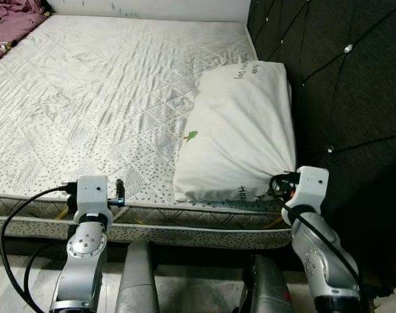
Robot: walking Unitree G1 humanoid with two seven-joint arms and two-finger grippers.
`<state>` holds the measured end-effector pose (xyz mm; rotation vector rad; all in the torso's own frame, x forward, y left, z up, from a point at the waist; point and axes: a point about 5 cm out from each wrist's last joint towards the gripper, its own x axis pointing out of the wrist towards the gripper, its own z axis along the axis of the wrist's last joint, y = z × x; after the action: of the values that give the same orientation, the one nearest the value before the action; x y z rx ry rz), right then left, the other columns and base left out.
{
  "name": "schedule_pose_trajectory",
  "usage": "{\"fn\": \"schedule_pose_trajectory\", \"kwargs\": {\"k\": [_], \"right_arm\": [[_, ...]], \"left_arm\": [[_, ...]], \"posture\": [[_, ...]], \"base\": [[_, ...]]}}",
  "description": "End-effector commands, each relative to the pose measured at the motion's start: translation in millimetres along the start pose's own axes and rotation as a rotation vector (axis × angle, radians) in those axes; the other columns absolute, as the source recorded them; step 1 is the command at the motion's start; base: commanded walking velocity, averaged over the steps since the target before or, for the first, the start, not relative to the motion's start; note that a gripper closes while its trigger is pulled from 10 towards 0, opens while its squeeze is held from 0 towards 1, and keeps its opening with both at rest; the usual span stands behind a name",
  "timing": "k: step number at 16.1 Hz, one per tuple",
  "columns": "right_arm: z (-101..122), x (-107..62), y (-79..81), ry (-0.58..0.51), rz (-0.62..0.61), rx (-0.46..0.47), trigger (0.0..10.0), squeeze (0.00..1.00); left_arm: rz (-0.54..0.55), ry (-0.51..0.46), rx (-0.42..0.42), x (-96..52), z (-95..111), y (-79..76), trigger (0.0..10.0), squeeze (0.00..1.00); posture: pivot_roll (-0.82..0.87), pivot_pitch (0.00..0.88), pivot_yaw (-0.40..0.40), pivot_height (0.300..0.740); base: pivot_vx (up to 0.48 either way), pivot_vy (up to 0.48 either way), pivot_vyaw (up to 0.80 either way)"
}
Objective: Clean up the room
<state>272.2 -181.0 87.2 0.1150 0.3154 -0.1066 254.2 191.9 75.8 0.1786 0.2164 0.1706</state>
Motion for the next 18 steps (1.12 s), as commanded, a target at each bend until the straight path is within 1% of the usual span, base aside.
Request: {"fn": "schedule_pose_trajectory", "kwargs": {"k": [1,2,4,5,6,7,8,9,11,12,13,14,15,16,17,18], "right_arm": [[-1,4.0,-2.9,0.021,-0.003,0.002,0.0,0.0],[6,12.9,-10.0,0.007,-0.021,-0.013,0.0,0.0],[52,44.4,-49.6,-0.077,-0.143,-0.036,0.0,0.0],[72,51.7,-63.0,-0.122,-0.188,-0.045,0.0,0.0],[86,54.2,-68.8,-0.157,-0.206,-0.06,0.0,0.0],[107,56.5,-75.0,-0.215,-0.215,-0.108,0.0,0.0],[117,58.7,-75.4,-0.233,-0.194,-0.152,0.0,0.0],[121,62.4,-74.0,-0.227,-0.158,-0.19,0.0,0.0],[117,64.1,-66.5,-0.203,-0.094,-0.244,0.0,0.0],[105,64.5,-59.2,-0.177,-0.037,-0.272,0.0,0.0],[91,61.5,-53.4,-0.155,0.002,-0.284,0.0,0.0],[72,54.4,-48.7,-0.131,0.018,-0.272,0.0,0.0],[50,46.2,-47.0,-0.101,0.005,-0.237,0.0,0.0],[20,31.1,-43.3,-0.062,-0.028,-0.181,0.0,0.0],[13,25.4,-41.3,-0.055,-0.036,-0.173,0.0,0.0],[0,16.0,-38.3,-0.04,-0.061,-0.144,0.0,0.0]], "left_arm": [[0.003,0.0,0.006,1.0,0,0.4,10.0,0.0],[0.004,-0.001,0.007,1.2,1,1.3,10.0,0.0],[0.013,-0.001,0.009,1.2,0,4.4,10.0,0.0],[0.013,-0.001,0.009,1.2,0,3.9,10.0,0.0],[0.014,-0.002,0.009,1.2,0,3.5,10.0,0.0],[0.016,-0.002,0.007,1.0,0,2.8,10.0,0.0],[0.016,-0.002,0.005,0.4,0,1.9,10.0,0.0],[0.01,0.003,0.007,-1.1,-1,0.5,10.0,0.0],[0.003,0.006,0.009,-1.3,-3,-0.2,10.0,0.0],[0.001,0.004,0.01,-0.1,-2,-0.3,10.0,0.0],[0.004,-0.001,0.01,1.2,0,-0.1,10.0,0.0],[0.008,-0.004,0.009,1.4,0,0.2,10.0,0.0],[0.007,-0.002,0.007,-0.5,-1,-1.0,10.0,0.0],[-0.001,0.009,0.007,-5.6,-4,-3.4,10.0,0.0],[-0.004,0.011,0.008,-6.8,-5,-3.7,10.0,0.0],[-0.005,0.014,0.008,-7.1,-6,-3.2,10.0,0.0]], "posture": [[0.12,0.0,-0.008,0.575],[0.13,0.0,-0.006,0.575],[0.13,0.0,-0.006,0.575],[0.13,0.0,-0.008,0.575],[0.13,0.0,-0.009,0.575],[0.13,0.0,-0.009,0.575],[0.12,0.0,-0.007,0.575],[0.11,0.0,-0.003,0.575],[0.11,0.0,-0.003,0.575],[0.11,0.0,-0.004,0.575],[0.11,0.0,-0.01,0.575],[0.11,0.0,-0.02,0.575],[0.11,0.0,-0.021,0.575],[0.12,0.0,-0.016,0.575],[0.12,0.0,-0.015,0.575],[0.12,0.0,-0.009,0.575]], "base": [[0.0,0.0,0.0],[0.0,0.0,0.0],[0.0,0.0,0.0],[0.0,0.0,0.0],[0.0,0.0,0.0],[0.0,0.0,0.0],[0.0,0.0,0.0],[0.0,0.0,0.0],[0.0,0.0,0.0],[0.0,0.0,0.0],[0.0,0.0,0.0],[0.0,0.0,0.0],[0.0,0.0,0.0],[0.0,0.0,0.0],[0.0,0.0,0.0],[0.0,0.0,0.0]]}}
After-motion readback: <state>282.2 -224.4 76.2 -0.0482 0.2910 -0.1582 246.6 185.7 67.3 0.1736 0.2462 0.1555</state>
